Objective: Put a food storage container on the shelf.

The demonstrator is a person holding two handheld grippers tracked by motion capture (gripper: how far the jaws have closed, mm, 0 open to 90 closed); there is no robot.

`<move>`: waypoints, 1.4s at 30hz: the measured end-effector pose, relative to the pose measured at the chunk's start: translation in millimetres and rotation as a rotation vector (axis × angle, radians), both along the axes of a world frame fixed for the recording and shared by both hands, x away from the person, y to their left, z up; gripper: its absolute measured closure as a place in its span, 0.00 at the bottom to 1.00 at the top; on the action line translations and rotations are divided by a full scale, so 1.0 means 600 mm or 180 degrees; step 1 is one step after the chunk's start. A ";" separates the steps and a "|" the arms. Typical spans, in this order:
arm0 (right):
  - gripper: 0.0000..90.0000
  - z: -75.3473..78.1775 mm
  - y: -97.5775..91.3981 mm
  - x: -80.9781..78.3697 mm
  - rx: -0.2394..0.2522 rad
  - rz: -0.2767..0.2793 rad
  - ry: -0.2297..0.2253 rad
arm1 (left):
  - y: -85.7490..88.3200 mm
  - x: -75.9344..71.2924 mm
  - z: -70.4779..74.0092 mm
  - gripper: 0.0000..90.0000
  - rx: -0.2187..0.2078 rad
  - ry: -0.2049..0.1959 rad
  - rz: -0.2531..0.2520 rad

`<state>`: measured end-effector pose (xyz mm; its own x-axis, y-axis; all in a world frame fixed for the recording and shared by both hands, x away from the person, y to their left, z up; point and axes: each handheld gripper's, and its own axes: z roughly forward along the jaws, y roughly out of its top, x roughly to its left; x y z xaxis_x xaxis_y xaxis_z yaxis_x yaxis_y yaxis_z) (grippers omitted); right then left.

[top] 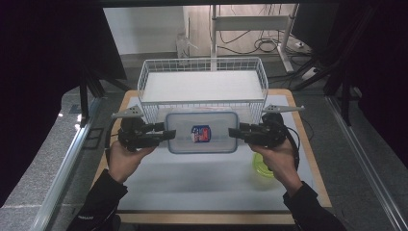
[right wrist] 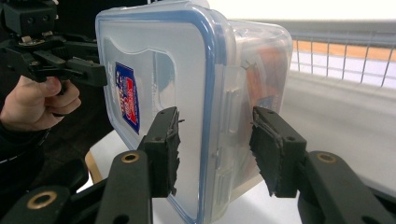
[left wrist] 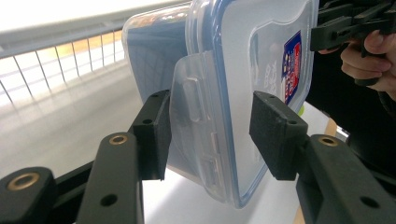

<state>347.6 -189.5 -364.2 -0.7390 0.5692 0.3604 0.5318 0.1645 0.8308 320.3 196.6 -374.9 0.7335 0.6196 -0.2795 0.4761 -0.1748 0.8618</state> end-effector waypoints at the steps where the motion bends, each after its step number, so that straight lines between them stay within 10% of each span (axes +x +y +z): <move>1: 0.59 0.004 0.000 0.004 0.0005 -0.0005 -0.0010 | 0.001 0.008 0.008 0.55 -0.0009 -0.0016 -0.0002; 24: 0.59 0.094 0.011 0.102 0.0184 -0.0105 -0.0068 | 0.016 0.101 0.099 0.55 -0.0194 -0.0118 0.0086; 42: 0.58 0.127 0.023 0.170 0.0199 -0.0252 -0.0065 | 0.023 0.170 0.107 0.56 -0.0328 -0.0024 0.0153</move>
